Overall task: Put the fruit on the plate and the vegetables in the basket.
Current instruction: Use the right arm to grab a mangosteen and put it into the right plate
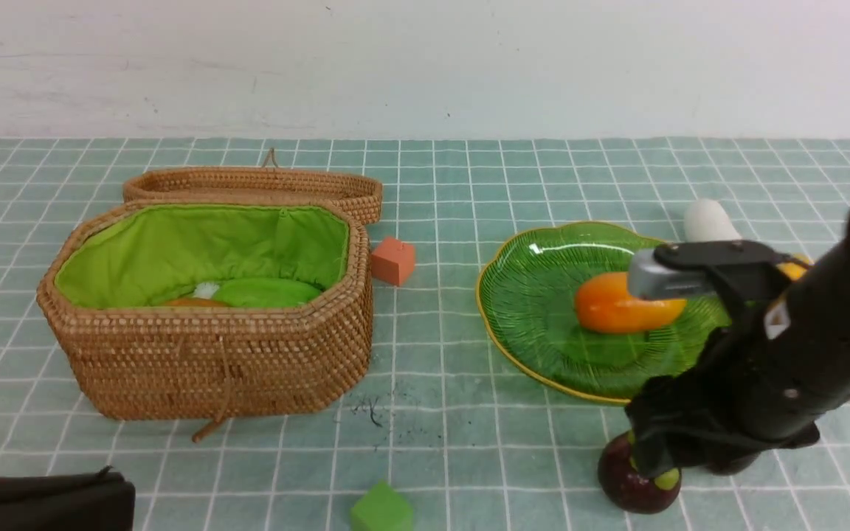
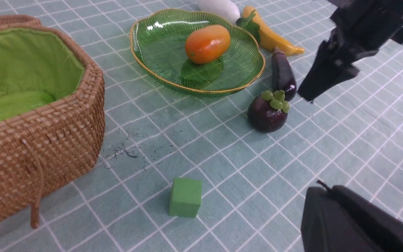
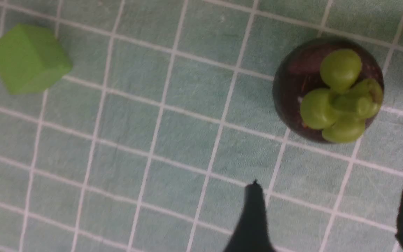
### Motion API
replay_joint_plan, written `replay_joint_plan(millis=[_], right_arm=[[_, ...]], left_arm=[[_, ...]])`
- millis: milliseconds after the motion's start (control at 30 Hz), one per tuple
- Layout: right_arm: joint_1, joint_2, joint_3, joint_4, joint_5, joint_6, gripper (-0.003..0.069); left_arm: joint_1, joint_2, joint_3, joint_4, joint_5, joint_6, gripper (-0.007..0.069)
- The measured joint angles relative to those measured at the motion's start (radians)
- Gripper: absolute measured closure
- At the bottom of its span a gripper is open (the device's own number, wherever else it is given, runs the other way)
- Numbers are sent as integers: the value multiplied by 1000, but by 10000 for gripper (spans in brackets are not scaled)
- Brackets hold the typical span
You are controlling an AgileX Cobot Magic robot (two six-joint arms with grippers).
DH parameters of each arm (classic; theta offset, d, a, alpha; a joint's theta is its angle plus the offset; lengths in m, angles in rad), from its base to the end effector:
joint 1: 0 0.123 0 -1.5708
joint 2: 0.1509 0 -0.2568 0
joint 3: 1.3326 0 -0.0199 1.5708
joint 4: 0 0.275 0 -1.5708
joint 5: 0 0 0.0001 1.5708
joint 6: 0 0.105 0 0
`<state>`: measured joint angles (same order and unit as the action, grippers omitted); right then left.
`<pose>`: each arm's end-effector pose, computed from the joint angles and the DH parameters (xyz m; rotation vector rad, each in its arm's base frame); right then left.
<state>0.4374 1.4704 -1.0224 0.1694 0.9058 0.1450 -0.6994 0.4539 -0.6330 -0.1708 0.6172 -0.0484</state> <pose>0.2741 0.1435 0.2019 -0.2987 2.8593 0.3324 0.1059 -0.1026 0.3253 0.5652 1.8919 -0.6844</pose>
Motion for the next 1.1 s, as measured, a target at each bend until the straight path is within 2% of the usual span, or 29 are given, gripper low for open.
replay_joint_plan(millis=[33, 200, 400, 633, 833, 967, 1100], right_arm=[[0, 31, 0, -16, -25, 20, 36], [0, 145, 0, -46, -117, 58, -20], [0, 265, 0, -69, -211, 66, 24], [0, 297, -3, -72, -227, 58, 82], [0, 233, -12, 4, -101, -14, 82], [1, 112, -92, 48, -7, -35, 82], [-6, 94, -190, -10, -147, -59, 82]], left_arm=[[0, -1, 1, -9, -6, 0, 638], [0, -1, 4, -46, -7, 0, 638], [0, -1, 5, -67, 24, 0, 638], [0, -1, 5, -75, 46, 0, 638], [0, -1, 5, -75, 37, 0, 638], [0, -1, 6, -76, -45, 0, 638], [0, -1, 6, -78, -116, 0, 638]])
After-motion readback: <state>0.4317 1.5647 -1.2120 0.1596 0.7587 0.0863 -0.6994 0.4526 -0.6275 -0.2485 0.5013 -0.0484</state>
